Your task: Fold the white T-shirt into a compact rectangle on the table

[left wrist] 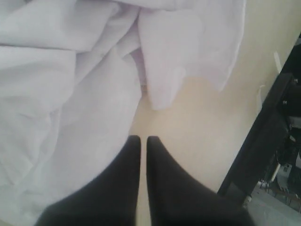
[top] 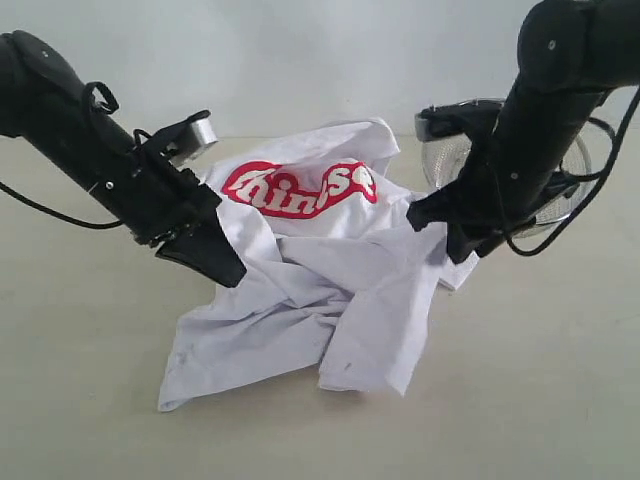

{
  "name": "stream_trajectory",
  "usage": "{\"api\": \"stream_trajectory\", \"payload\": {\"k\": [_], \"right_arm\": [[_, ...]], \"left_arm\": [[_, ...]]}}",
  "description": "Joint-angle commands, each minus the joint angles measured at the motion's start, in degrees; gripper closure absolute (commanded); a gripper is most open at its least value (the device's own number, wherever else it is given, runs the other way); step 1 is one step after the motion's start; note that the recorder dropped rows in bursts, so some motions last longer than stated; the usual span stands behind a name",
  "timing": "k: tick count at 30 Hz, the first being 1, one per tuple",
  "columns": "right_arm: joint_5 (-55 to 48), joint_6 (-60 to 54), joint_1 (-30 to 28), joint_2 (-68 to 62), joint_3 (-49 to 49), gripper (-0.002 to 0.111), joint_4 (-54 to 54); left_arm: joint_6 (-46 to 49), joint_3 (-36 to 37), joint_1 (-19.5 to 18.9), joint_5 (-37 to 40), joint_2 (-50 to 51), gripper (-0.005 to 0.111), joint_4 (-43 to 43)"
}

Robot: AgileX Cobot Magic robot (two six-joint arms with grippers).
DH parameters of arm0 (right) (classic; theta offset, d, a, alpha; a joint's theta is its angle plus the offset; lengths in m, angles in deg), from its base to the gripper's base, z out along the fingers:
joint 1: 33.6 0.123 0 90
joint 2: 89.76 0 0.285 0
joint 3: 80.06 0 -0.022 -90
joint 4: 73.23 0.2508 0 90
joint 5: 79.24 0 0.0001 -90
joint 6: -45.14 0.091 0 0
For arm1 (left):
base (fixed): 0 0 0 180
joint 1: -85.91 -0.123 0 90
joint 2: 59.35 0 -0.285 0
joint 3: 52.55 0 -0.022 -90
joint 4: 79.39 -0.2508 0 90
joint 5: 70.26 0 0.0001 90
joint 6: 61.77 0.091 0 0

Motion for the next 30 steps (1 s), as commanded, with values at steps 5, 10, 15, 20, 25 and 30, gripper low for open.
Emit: {"api": "stream_trajectory", "payload": {"k": [5,10,15,20,25,30], "right_arm": [[1.6,0.6,0.4,11.8,-0.2,0.108,2.1],[2.7,-7.6,6.9,9.7,-2.8,0.108,15.1],[7.4,-9.1,9.1,3.8,-9.5,0.108,16.7],[9.7,-10.4,9.1,2.2,-12.3,0.108,16.7],[11.3,-10.4,9.1,-1.6,-13.0,0.108,16.8],[12.1,-10.4,9.1,-2.0,-13.0,0.108,16.8]], "left_arm": [[-2.1,4.1,6.1,-0.1,-0.7,0.102,-2.4],[-2.5,6.1,6.3,-6.5,-0.7,0.102,-3.0],[-2.8,10.7,6.3,-8.3,-0.5,0.102,-3.0],[-5.8,13.4,6.3,-15.6,-0.5,0.102,-4.7],[-11.0,13.4,6.3,-20.7,1.5,0.102,-10.6],[-12.7,13.4,6.3,-21.3,3.0,0.102,-12.7]]}}
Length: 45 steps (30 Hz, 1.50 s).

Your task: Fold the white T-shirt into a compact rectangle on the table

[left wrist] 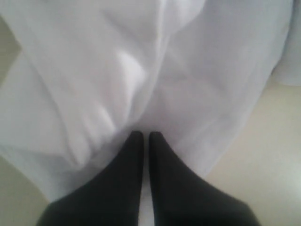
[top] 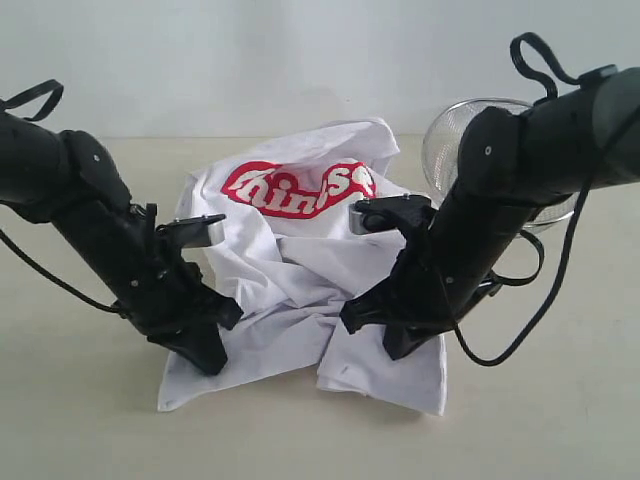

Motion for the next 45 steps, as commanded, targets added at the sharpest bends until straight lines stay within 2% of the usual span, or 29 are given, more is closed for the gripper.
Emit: {"api": "stream_trajectory", "payload": {"k": [1,7,12,22,28,37,45], "right_arm": [[0.6,-0.6,-0.1,-0.2,0.0,0.108,0.1],[1.3,0.6,-0.1,-0.3,-1.9,0.108,-3.4],[2.3,1.1,-0.1,-1.4,-4.1,0.108,-4.6],[1.4,3.8,-0.1,-3.6,-4.4,0.108,-8.8],[-0.7,6.1,-0.2,-3.6,-4.4,0.108,-11.0],[-3.0,5.5,-5.6,-0.2,-6.5,0.108,-11.3],[-7.1,5.5,-8.7,2.1,-8.5,0.108,-12.8]], "left_arm": [[-3.2,0.3,0.2,-0.7,1.2,0.102,-3.5],[-10.7,1.0,0.1,0.6,1.5,0.102,-14.1],[-15.5,3.6,0.1,0.7,1.5,0.102,-19.5],[-16.3,13.1,0.1,-3.3,-2.9,0.102,-19.5],[-20.2,17.5,0.1,-5.9,-7.1,0.102,-22.8],[-25.9,20.7,0.1,-5.0,-9.6,0.102,-27.9],[-28.2,22.6,0.1,-2.7,-15.5,0.102,-28.8]]}}
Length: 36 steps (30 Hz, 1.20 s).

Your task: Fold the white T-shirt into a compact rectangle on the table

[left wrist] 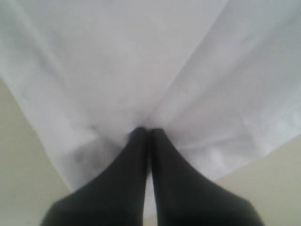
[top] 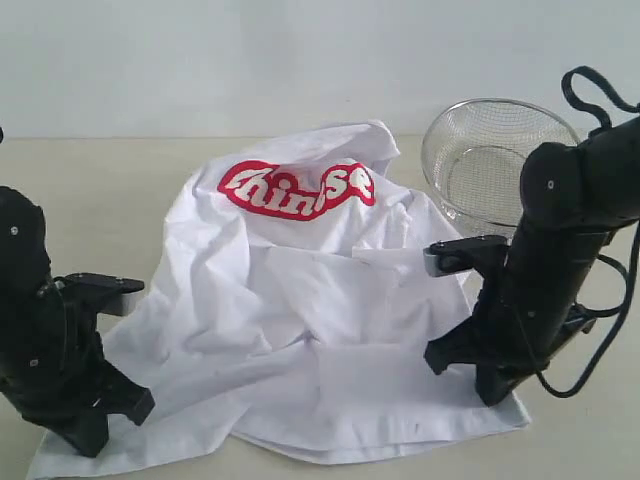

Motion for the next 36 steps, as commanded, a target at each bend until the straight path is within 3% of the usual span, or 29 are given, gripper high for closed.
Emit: {"api": "stream_trajectory", "payload": {"k": [1,11,16,20,25,27,28,30,31,36], "right_arm": [[-3.7,-0.3,-1.5,1.2,-0.6,0.108,-2.2],[-5.1,-2.8,-3.3,10.5,-1.5,0.108,2.5],[-4.6,-10.1,-3.3,15.5,1.3,0.108,13.5],[0.1,-13.1,-3.3,14.1,5.6,0.108,20.5],[-3.6,-16.3,-3.3,3.5,20.2,0.108,23.5],[-4.4,-19.4,-3.3,0.1,23.7,0.108,26.5],[-4.4,-20.9,-3.3,-1.4,24.1,0.108,27.6],[-4.8,-21.5,-3.3,-3.3,24.3,0.108,28.2],[-5.6,-22.2,-3.3,-4.3,24.3,0.108,28.2],[-6.3,-23.4,-3.3,-5.6,24.3,0.108,28.1]], "left_arm": [[-1.6,2.5,-0.1,3.5,-2.3,0.102,-3.7],[-2.9,3.2,-0.1,5.1,-13.4,0.102,-4.1],[-3.4,-1.5,-0.1,6.0,-20.8,0.102,-4.3],[-3.4,-7.3,-0.2,0.3,-22.3,0.102,-6.4],[-1.5,-23.5,-8.9,-1.8,-9.7,0.102,-3.0],[5.5,-30.6,-12.5,-0.5,-1.8,0.102,5.1],[14.2,-35.0,-14.1,1.3,3.5,0.102,15.0],[26.2,-40.6,-15.2,3.7,10.2,0.102,26.3],[27.6,-44.2,-15.3,3.9,13.4,0.102,28.1],[27.1,-57.1,-15.3,6.2,25.0,0.102,27.2]]}}
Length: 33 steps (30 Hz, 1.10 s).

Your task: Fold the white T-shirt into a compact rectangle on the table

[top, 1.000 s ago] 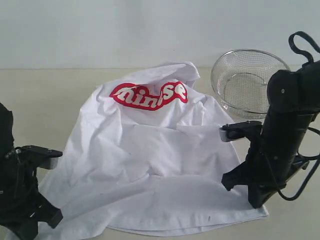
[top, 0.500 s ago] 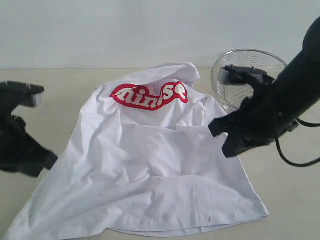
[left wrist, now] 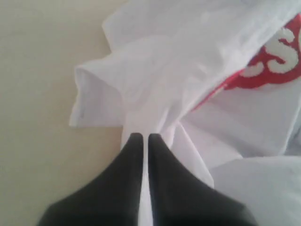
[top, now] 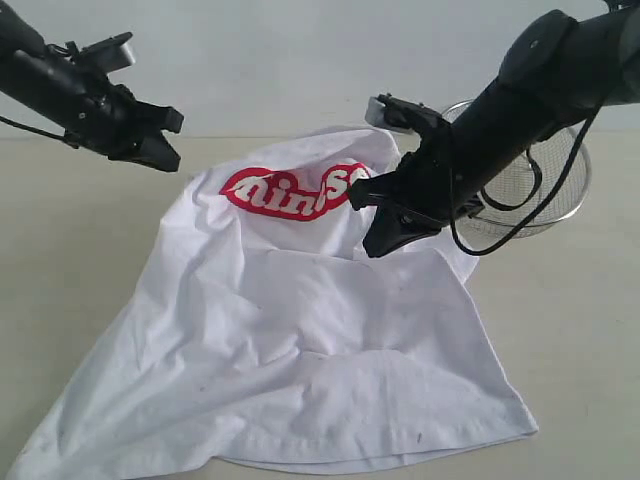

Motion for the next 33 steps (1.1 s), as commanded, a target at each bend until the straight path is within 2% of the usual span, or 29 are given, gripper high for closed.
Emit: {"api": "stream_trajectory", "payload": {"k": [1,9,23,33], "right_arm": [[-0.6,-1.3,-0.4,0.1,0.4,0.108,0.2],[0.0,-1.2,-0.4,0.1,0.4,0.108,0.2],[0.6,-1.2,-0.4,0.1,0.4,0.108,0.3],[0.3,-1.2,-0.4,0.1,0.4,0.108,0.3]], "left_arm": [[0.6,-8.9,-0.2,2.8,7.3,0.102,0.3],[-0.5,-12.7,-0.2,3.8,11.9,0.102,-4.9],[-0.5,-14.5,2.5,0.4,15.3,0.102,-4.4],[-1.3,-17.4,2.8,-0.1,19.7,0.102,-6.4]]}}
